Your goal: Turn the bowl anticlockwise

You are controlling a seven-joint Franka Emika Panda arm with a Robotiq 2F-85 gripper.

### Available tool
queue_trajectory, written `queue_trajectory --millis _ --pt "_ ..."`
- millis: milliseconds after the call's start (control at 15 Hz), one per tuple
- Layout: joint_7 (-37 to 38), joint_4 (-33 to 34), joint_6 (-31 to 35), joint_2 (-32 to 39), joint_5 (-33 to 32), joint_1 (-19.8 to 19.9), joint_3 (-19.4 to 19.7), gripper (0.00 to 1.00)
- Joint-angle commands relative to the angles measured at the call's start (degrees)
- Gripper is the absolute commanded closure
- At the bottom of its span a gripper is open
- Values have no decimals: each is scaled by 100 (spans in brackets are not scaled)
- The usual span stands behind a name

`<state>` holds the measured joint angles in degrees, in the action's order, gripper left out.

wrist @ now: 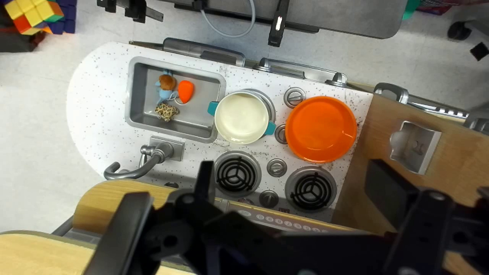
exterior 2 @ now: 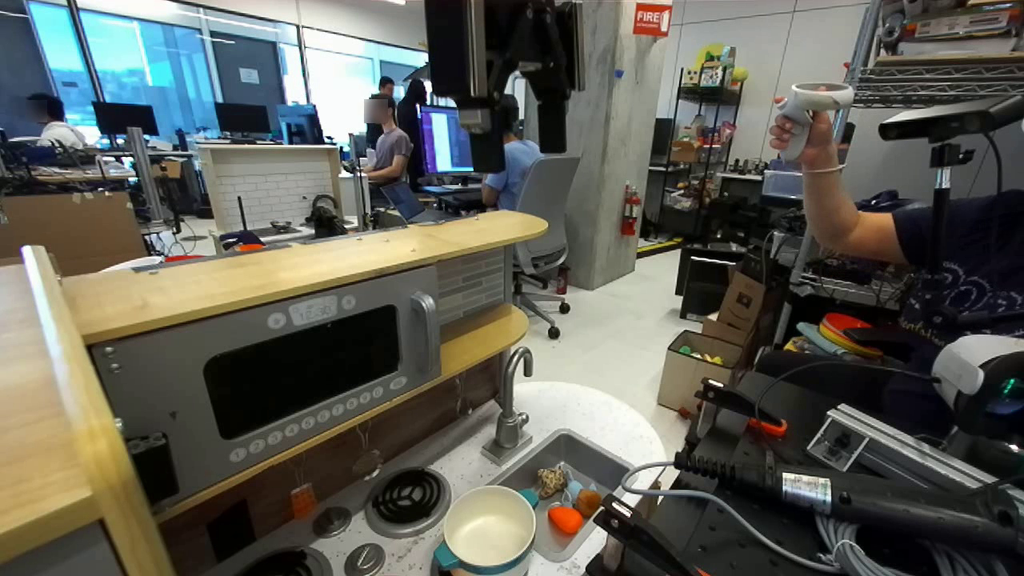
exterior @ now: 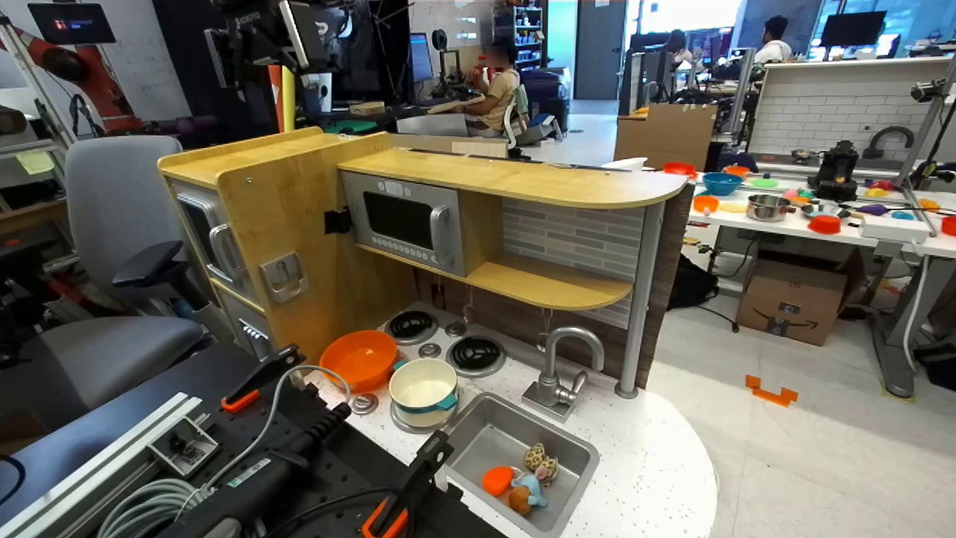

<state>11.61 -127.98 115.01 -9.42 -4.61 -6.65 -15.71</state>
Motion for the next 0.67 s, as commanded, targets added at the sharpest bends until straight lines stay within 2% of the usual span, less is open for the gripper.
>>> queue_trajectory --millis 0,600 --pt "19 11 -14 9 -23 -132 124 0" --pt "2 -21 85 -8 30 -127 144 0"
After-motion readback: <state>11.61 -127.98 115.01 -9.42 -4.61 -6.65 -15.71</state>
